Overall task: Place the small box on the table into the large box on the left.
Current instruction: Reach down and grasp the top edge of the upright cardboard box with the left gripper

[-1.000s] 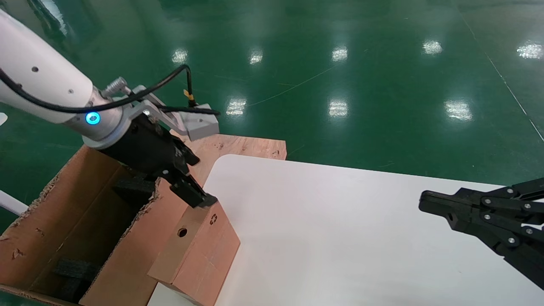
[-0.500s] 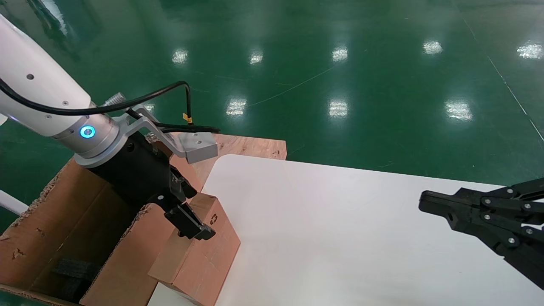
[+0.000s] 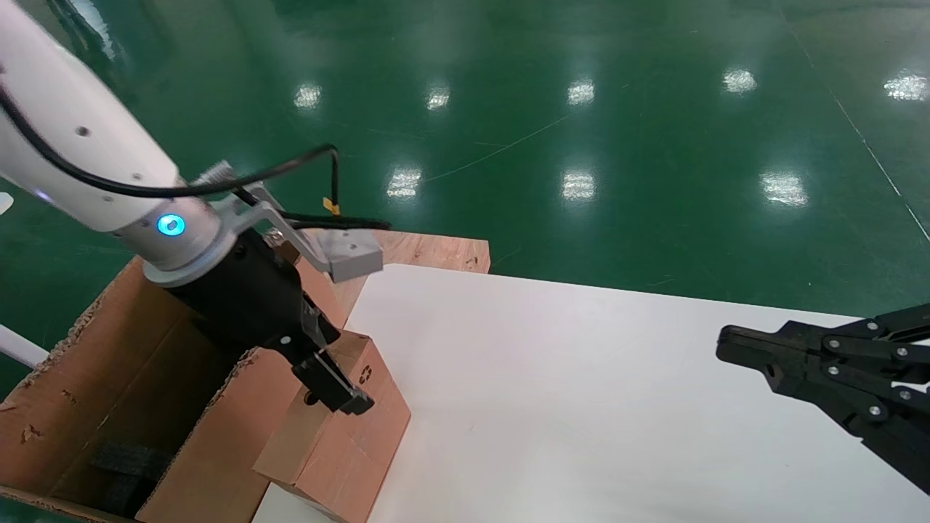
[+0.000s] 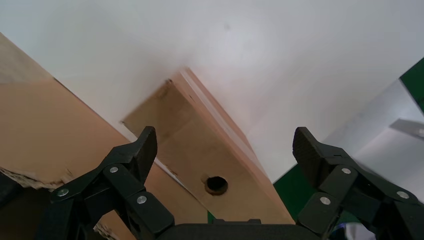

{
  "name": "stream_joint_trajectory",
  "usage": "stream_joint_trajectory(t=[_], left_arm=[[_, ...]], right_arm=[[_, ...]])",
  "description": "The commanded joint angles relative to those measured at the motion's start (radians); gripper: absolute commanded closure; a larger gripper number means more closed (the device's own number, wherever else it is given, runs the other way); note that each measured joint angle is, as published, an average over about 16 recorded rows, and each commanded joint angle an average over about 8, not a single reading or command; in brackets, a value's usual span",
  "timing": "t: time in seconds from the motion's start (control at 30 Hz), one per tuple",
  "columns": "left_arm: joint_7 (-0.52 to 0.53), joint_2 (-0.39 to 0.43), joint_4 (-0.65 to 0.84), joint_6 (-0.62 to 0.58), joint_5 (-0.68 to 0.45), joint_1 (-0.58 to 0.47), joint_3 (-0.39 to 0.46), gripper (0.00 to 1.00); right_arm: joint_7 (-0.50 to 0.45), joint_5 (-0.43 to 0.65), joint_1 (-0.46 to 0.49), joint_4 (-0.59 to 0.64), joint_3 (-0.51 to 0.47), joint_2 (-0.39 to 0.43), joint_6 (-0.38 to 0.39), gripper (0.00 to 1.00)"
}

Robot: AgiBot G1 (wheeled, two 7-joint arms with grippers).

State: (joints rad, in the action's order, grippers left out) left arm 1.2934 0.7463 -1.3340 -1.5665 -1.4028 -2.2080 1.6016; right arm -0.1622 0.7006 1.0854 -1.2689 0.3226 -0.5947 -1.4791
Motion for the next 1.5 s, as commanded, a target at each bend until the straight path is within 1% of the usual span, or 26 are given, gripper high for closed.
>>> stream_joint_trajectory(t=[0.03,0.2,0.4,0.8,1.0,1.3,1.5], left_arm=[[0.023,0.018,-0.002,-0.002,-0.001,-0.008,0.021,0.00],[0.069,0.051,-0.015,0.008,-0.023,-0.056,0.068,0.00],[0.111,0.071,-0.021,0.015,-0.051,-0.097,0.122,0.00],[0.191,0.098,-0.021,0.029,-0.023,-0.107,0.216,0.00],[0.217,0.108,-0.020,0.039,-0.006,-0.101,0.241,0.00],[0.207,0.112,-0.019,0.055,0.054,-0.085,0.249,0.00],[0.208,0.121,-0.019,0.055,0.056,-0.085,0.262,0.00]], right_arm=[[0.000,0.000,0.000,0.000,0.000,0.000,0.000,1.00],[0.000,0.000,0.000,0.000,0.000,0.000,0.000,1.00],[0.000,0.000,0.000,0.000,0.000,0.000,0.000,1.00],[0.000,0.000,0.000,0.000,0.001,0.000,0.000,1.00],[0.000,0.000,0.000,0.000,0.001,0.000,0.000,1.00],[0.001,-0.001,0.000,0.000,0.001,0.000,0.000,1.00],[0.001,-0.001,0.000,0.000,0.001,0.000,0.000,1.00]])
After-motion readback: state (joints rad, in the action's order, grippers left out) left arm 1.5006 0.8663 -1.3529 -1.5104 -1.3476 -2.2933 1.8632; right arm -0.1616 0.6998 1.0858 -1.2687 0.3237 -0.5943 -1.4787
